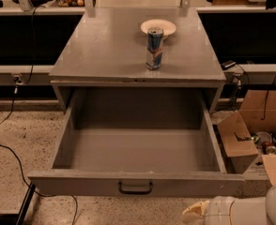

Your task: Close top drawer

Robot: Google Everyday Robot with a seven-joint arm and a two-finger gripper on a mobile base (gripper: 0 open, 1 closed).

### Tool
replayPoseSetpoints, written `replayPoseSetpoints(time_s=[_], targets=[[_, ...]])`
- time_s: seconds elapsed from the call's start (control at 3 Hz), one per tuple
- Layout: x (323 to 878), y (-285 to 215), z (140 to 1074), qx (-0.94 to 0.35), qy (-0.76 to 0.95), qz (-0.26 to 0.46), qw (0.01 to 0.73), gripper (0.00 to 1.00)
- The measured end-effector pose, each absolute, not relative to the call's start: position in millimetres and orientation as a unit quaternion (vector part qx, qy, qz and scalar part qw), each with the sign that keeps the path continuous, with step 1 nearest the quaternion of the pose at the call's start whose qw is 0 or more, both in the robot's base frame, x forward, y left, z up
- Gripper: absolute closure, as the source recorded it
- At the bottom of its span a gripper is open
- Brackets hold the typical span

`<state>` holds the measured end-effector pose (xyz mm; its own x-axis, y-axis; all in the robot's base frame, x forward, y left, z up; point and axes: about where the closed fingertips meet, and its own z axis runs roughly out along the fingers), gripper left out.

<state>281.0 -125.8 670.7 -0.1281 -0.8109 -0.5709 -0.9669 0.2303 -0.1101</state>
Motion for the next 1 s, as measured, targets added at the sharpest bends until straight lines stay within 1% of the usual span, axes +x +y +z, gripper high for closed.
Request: replayPoseSetpoints(time_s=[0.33, 1.0], targets=[[291.9, -114.7, 655.9, -0.610, 0.727, 0.125, 0.290, 1.00], [349.2, -99.4, 633.2, -0.619, 0.701, 0.068, 0.347, 1.00]])
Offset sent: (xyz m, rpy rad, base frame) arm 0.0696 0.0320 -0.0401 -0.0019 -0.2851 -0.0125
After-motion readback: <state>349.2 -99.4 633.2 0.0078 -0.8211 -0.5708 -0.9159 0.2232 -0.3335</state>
